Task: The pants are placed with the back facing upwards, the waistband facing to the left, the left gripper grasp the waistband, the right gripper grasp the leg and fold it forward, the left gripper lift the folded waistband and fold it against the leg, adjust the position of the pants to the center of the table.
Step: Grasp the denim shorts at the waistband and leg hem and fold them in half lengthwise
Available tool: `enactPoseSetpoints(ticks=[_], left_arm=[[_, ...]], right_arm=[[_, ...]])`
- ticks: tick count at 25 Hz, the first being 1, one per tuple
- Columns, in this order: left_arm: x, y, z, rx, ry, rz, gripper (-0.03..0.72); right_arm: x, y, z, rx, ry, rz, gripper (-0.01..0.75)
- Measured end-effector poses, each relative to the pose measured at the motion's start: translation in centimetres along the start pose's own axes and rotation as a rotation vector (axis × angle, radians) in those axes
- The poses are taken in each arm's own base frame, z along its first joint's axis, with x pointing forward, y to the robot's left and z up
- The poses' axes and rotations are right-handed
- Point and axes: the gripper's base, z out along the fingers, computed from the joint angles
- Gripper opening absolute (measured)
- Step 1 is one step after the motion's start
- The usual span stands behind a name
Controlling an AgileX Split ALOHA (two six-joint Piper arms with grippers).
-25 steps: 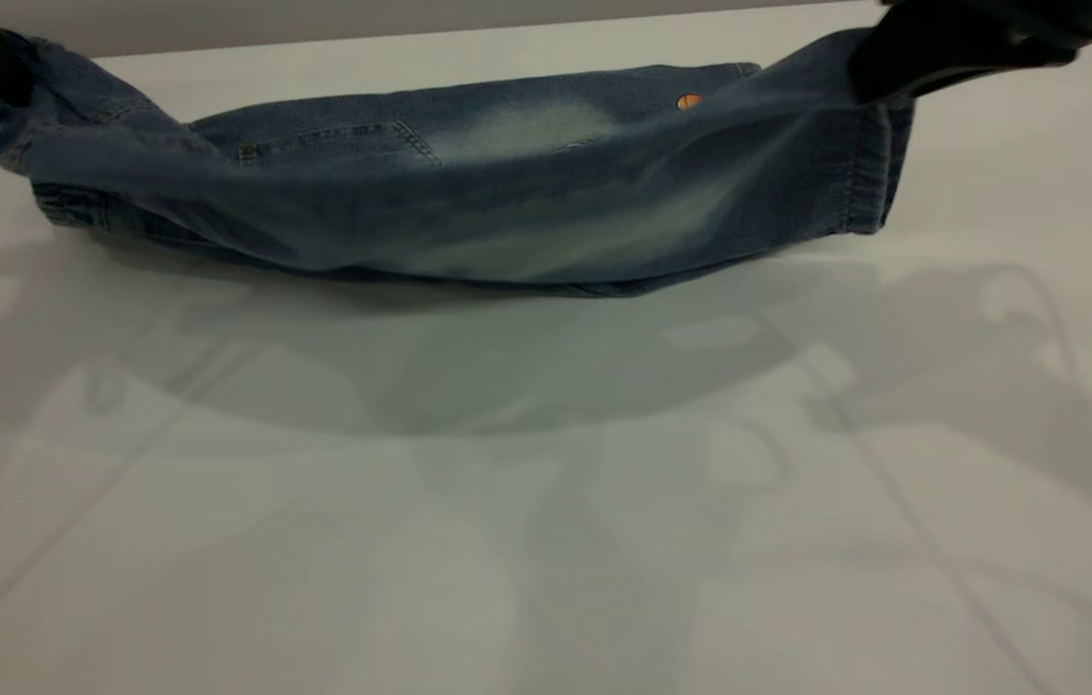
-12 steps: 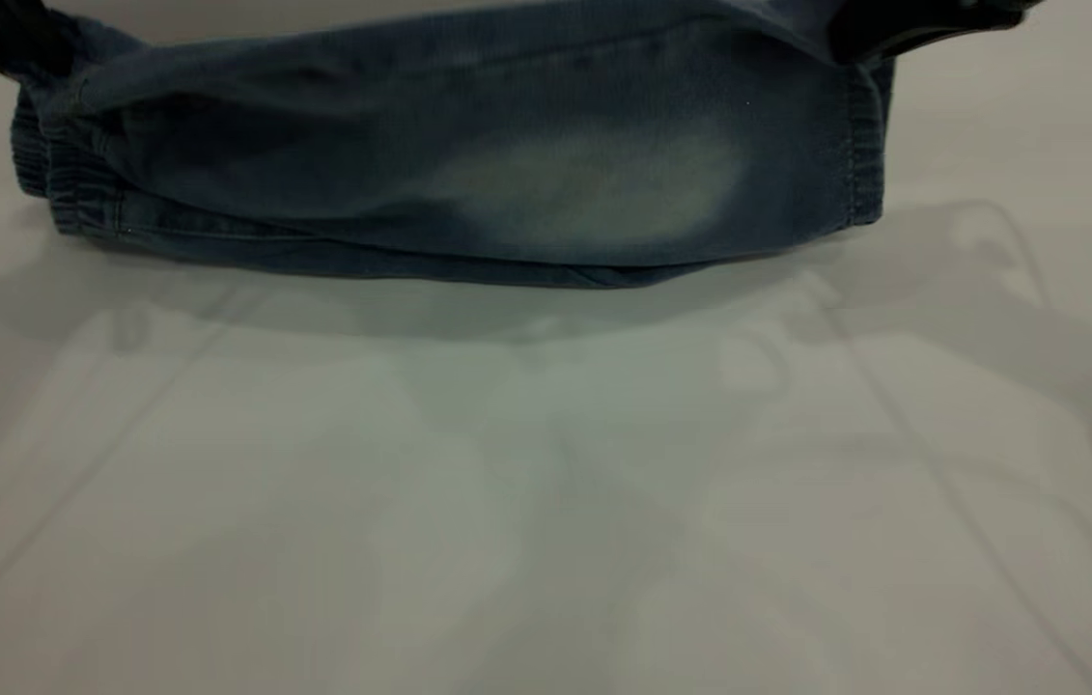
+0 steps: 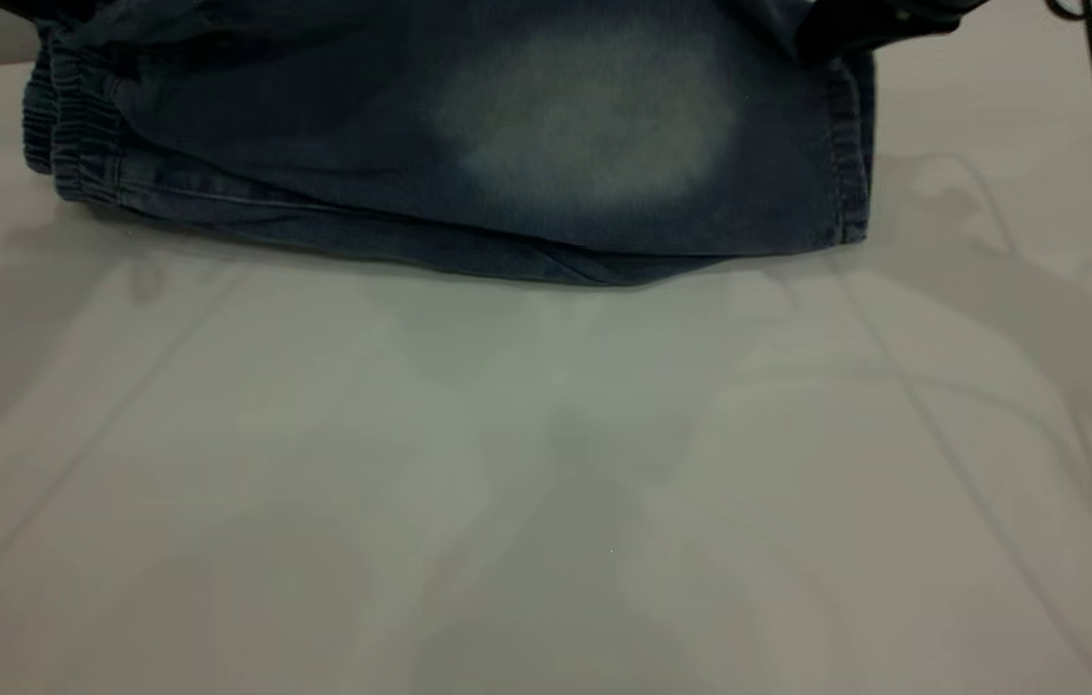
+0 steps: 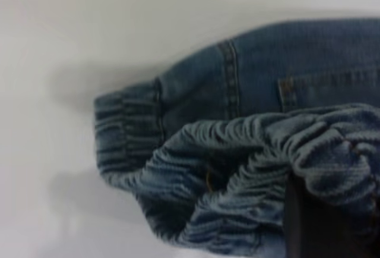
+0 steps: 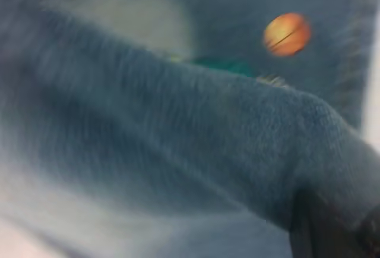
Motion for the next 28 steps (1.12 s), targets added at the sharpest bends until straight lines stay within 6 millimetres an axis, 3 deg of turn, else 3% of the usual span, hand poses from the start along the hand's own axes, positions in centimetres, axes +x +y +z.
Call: enactPoseSetpoints(ticks=[5, 12, 21, 25, 28], left_arm=[[0.2, 0.4, 1.7, -0.011, -0.009, -0.007, 0.144], [0.0, 0.8, 3.5, -0.030, -0.075, 0.013, 0.144], [0.0, 1.0, 3.8, -0.036, -0.076, 0.031, 0.144], [0.1, 1.2, 3.8, -0.044, -0.073, 0.062, 0.145], [0.2, 1.2, 3.8, -0.041, -0.064, 0.055, 0.195]], right_arm=[[-0.4, -1.0, 0.0, 0.107, -0.048, -0.001, 0.029], [0.8, -2.4, 1.7, 0.207, -0.034, 0.010, 0.029], [1.0, -2.5, 1.9, 0.215, -0.029, 0.010, 0.043], [1.0, -2.7, 1.9, 0.224, -0.032, 0.015, 0.109], [1.1, -2.4, 2.0, 0.191, -0.018, 0.016, 0.200]])
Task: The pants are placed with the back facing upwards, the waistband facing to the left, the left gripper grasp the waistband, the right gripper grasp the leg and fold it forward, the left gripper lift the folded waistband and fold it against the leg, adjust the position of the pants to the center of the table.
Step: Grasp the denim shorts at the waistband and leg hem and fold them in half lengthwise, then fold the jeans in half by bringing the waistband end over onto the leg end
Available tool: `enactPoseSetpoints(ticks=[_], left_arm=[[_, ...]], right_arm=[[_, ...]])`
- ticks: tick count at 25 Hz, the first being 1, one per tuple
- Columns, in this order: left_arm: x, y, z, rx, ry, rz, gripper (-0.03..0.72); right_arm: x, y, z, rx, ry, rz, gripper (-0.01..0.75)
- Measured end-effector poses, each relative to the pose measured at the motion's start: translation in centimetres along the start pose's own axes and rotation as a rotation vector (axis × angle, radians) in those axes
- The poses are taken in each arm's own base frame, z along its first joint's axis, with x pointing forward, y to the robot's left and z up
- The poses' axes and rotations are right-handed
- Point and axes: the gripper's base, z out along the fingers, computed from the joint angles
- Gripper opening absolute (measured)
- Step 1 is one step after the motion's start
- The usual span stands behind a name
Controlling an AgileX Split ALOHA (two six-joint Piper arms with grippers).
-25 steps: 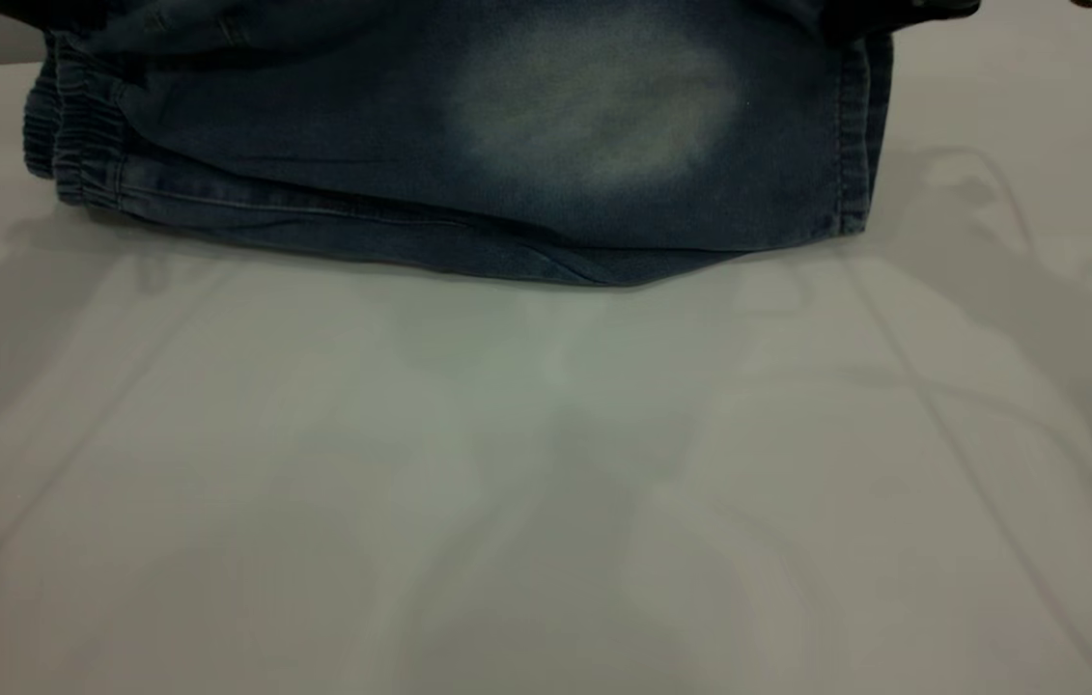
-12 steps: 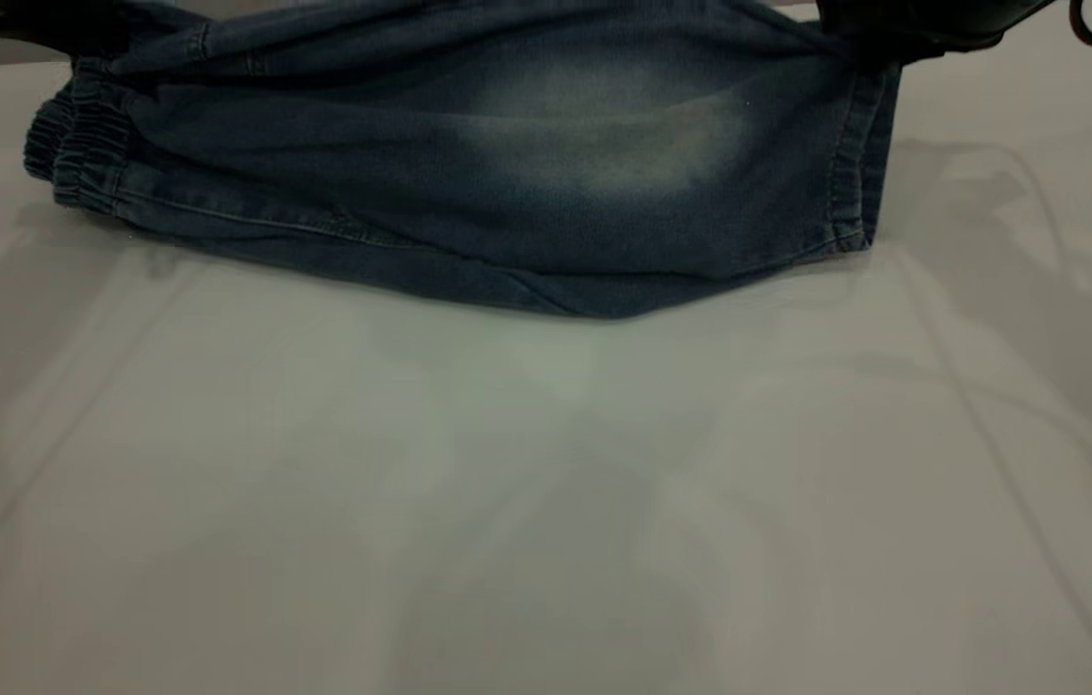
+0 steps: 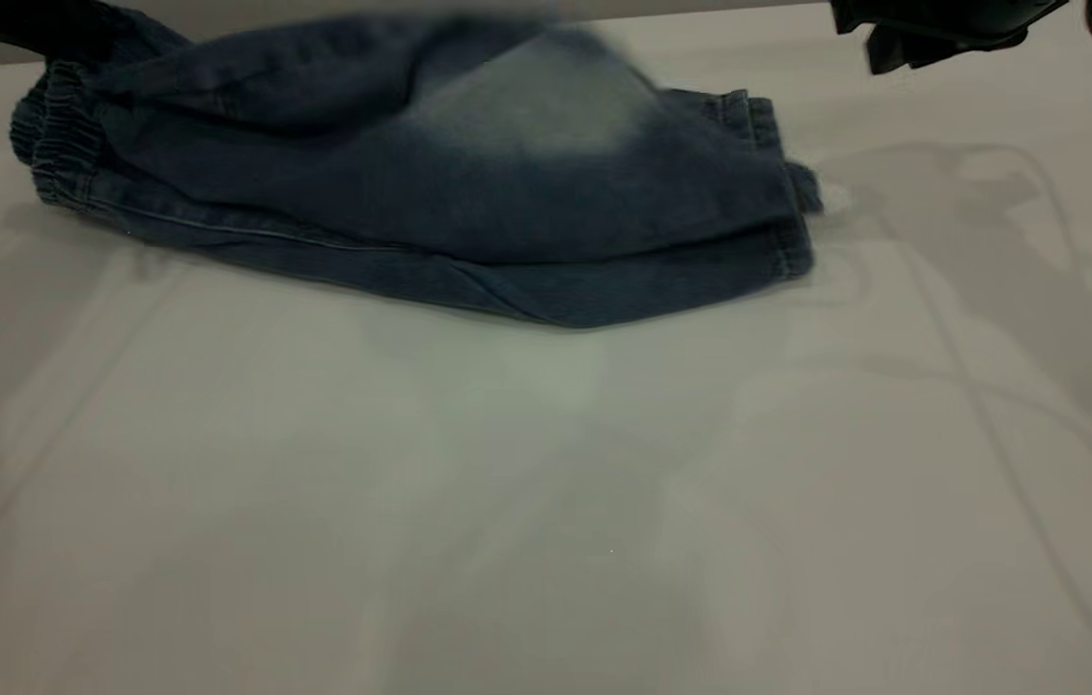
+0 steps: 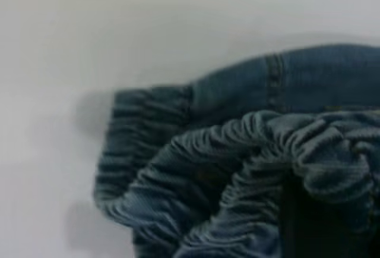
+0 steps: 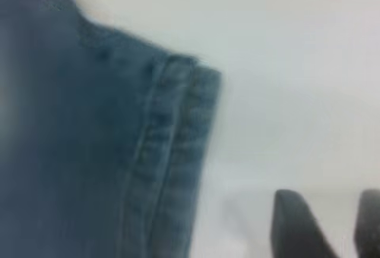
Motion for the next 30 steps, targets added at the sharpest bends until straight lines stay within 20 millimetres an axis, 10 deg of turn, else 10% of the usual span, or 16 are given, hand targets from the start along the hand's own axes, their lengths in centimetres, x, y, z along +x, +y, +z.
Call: enactPoseSetpoints(ticks=[10, 22, 30], left_arm=[[-0.4, -0.3, -0.3, 0.018, -0.015, -0.038, 0.449], [-1.8, -0.1, -2.3, -0.020, 0.132, 0.087, 0.461], [-1.1, 5.6, -2.9, -0.203, 0.214, 0.021, 0.464]], right_arm=[[-1.8, 0.5, -2.4, -0.042, -0.055, -0.006, 0.402], [-2.2, 3.0, -4.1, -0.229, -0.018, -0.034, 0.404], [-2.1, 3.8, -4.1, -0.256, -0.010, -0.036, 0.404]])
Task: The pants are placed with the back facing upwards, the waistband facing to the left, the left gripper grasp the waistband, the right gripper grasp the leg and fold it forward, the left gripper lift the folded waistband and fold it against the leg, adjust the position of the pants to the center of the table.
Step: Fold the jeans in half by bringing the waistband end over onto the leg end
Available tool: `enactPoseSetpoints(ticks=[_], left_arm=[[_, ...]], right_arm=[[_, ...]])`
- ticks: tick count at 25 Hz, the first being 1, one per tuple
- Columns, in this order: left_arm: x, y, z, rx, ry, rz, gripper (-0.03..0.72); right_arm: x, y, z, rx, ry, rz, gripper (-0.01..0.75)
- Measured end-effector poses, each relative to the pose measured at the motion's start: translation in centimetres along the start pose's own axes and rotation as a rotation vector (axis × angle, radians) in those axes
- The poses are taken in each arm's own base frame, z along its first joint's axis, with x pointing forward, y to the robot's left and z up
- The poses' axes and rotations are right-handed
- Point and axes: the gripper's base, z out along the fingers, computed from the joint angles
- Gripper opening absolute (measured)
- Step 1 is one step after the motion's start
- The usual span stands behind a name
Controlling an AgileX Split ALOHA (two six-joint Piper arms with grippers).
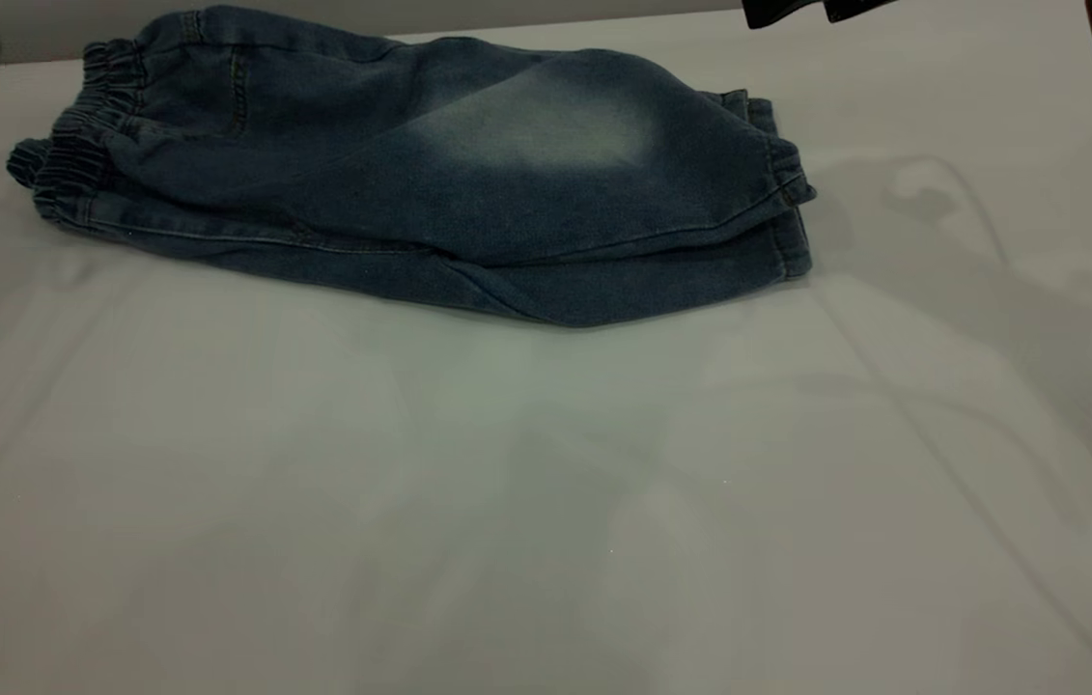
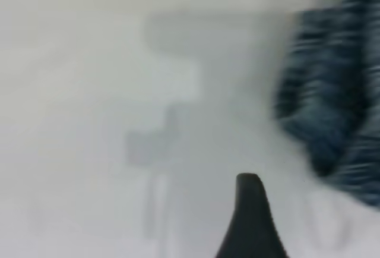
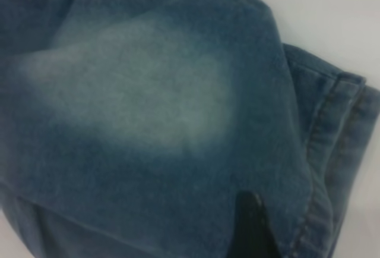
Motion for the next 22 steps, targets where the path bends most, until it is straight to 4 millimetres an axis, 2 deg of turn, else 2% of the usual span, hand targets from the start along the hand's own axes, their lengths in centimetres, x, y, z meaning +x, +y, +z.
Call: enactPoseSetpoints(ticks=[3, 12, 22], left_arm=[[0.3, 1.0, 0.9, 0.009, 0.016, 0.002, 0.464], [0.5, -0.8, 5.2, 0.170, -0.016, 0.038, 0.464], [0.4, -0.8, 8.2, 0.165, -0.023, 0.035, 0.464]], right_arm=[[0.0, 0.1, 0.0, -0.011, 0.002, 0.009, 0.404], [0.2, 0.4, 0.0, -0.044, 0.017, 0.013, 0.404], [0.2, 0.4, 0.0, -0.046, 0.018, 0.014, 0.404]])
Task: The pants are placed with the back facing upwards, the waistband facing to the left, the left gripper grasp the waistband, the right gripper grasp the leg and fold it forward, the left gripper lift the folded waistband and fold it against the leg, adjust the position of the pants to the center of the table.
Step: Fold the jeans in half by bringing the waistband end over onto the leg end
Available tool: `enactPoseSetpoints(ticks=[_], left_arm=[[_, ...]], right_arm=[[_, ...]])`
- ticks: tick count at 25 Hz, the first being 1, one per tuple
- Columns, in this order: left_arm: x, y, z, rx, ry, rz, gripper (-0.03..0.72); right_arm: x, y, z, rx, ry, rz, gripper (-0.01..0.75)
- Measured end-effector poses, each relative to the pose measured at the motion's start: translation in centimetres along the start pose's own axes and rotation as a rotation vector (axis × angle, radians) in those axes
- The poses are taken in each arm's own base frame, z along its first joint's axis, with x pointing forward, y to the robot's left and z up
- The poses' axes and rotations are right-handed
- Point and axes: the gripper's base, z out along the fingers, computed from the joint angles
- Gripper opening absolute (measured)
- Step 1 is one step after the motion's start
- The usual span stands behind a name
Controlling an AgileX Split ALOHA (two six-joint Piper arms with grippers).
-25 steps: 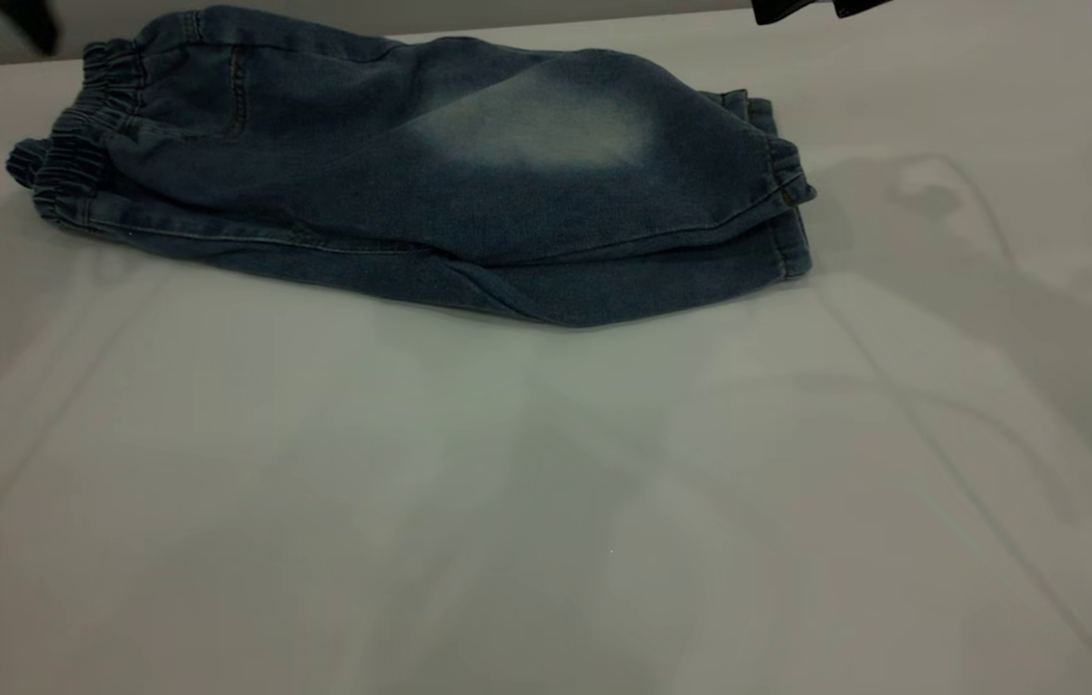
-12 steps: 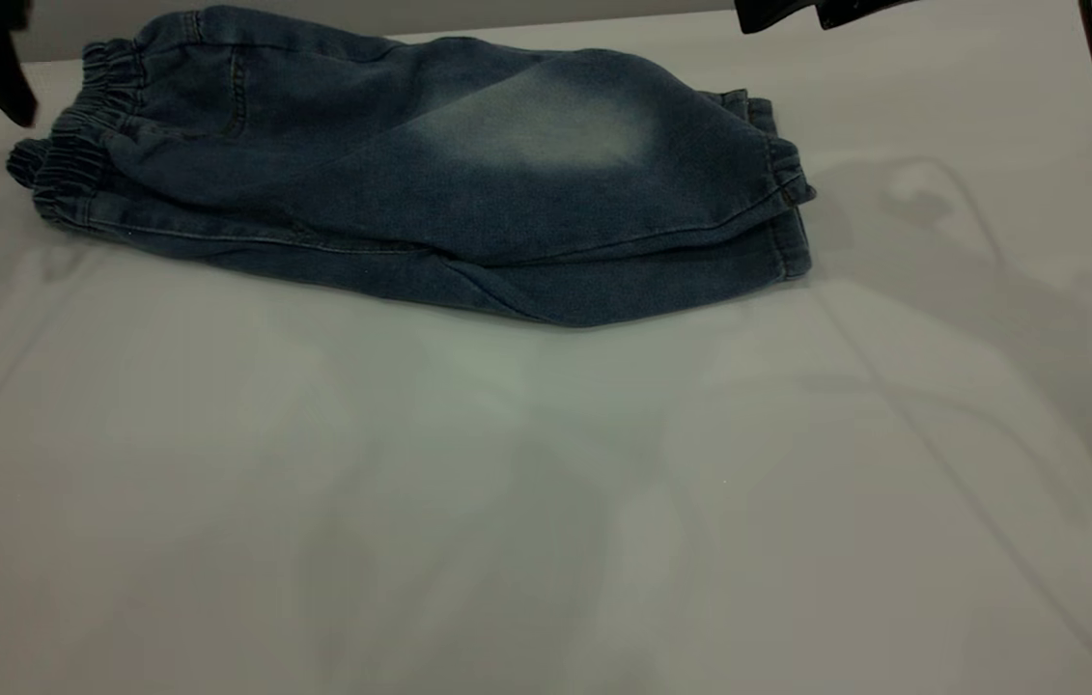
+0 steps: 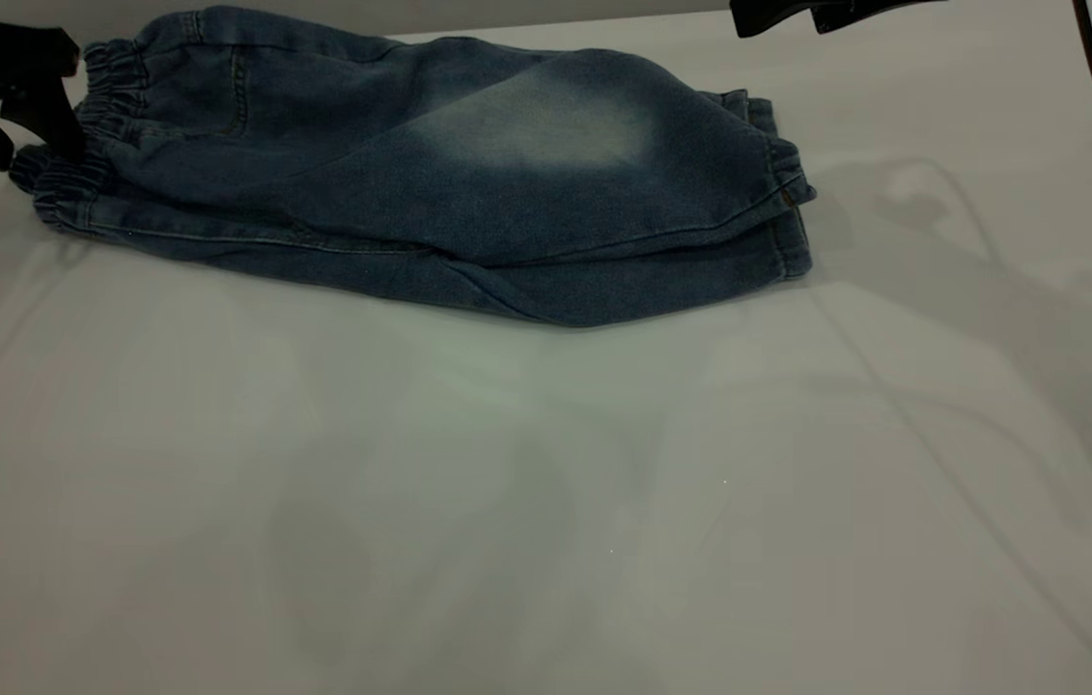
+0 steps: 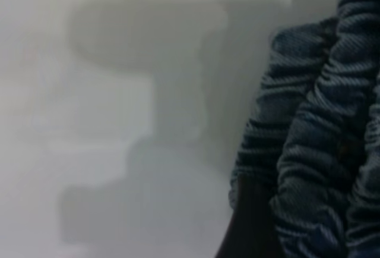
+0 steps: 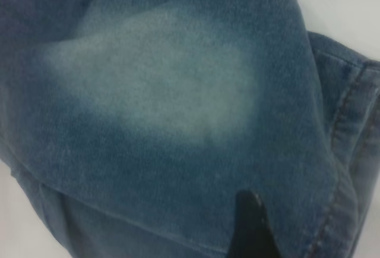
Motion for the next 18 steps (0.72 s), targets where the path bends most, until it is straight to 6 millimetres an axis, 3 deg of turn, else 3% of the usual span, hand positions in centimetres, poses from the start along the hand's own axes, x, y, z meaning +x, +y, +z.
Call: enactPoseSetpoints(ticks=[6, 11, 18], left_arm=[[0.5, 0.2, 1.7, -0.004, 0.001, -0.011, 0.464], [0.6, 0.2, 1.9, -0.001, 0.002, -0.020, 0.459], [0.4, 0.0, 2.0, 0.027, -0.013, -0.072, 0.341]], right_arm=[[0.0, 0.1, 0.0, -0.009, -0.001, 0.010, 0.404], [-1.4, 0.7, -0.3, -0.064, -0.021, -0.007, 0.404], [-3.4, 2.5, 1.3, -0.129, -0.043, -0.055, 0.404]])
